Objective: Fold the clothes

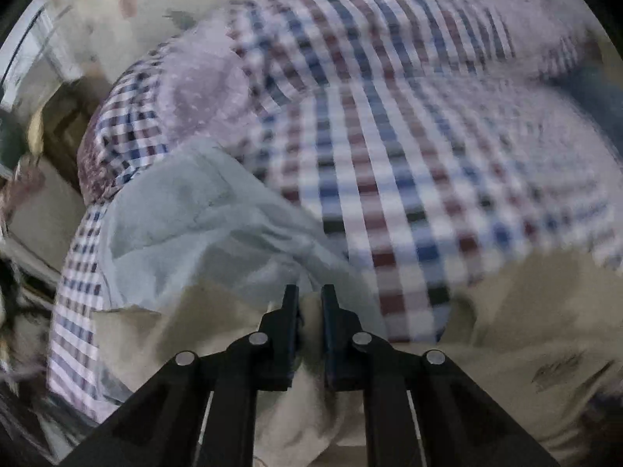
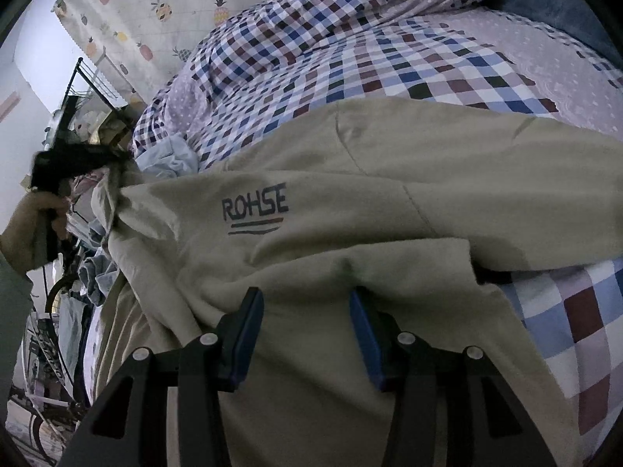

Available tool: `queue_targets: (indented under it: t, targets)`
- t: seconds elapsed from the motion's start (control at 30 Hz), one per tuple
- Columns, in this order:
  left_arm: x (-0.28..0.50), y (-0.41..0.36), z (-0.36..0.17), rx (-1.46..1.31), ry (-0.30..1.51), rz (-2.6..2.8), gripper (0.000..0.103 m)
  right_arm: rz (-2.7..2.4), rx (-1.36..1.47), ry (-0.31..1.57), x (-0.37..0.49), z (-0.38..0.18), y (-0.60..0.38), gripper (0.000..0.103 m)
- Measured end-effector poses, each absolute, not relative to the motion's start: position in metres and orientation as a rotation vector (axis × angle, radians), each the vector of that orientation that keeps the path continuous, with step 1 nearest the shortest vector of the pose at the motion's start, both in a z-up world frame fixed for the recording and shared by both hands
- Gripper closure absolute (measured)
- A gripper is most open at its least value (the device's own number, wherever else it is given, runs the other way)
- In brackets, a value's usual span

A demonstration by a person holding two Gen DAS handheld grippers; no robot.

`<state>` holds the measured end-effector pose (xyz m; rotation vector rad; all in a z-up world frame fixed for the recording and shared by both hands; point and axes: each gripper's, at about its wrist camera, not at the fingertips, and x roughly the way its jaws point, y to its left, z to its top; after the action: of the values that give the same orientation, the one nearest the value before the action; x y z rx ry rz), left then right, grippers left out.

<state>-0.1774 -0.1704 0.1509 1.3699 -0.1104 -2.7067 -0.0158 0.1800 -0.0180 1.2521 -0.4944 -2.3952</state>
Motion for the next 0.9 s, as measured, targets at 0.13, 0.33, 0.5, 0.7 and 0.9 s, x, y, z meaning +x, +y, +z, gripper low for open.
queue_targets:
  t: [0.13,0.33,0.5,0.7,0.9]
  targets:
    - [-0.132,-0.229,0.218,0.896,0.264,-2.906,0.103,-2.406,1.253,-0.496,-0.013,-0.019,0.184,0.054]
    - [-0.085,-0.327,0.251,0.626,0.593,-2.830,0.103,-2.414,1.245,-0.480,-0.009,-0.019,0.187,0.054]
    - [-0.092,-0.293,0.235,0.953,0.407,-2.961,0.086,-2.426,1.251,-0.467,-0.008,-0.018,0.186,0.054]
    - [-0.111,-0.136,0.204,1.321,-0.186,-3.140,0.018,-2.439,1.254,-0.465,-0.009,-0.020,0.184,0.054]
    - [-0.135,-0.035,0.121,1.592,-0.872,-2.822,0.018,-2.418,1.253,-0.487,-0.011,-0.021,0.187,0.054]
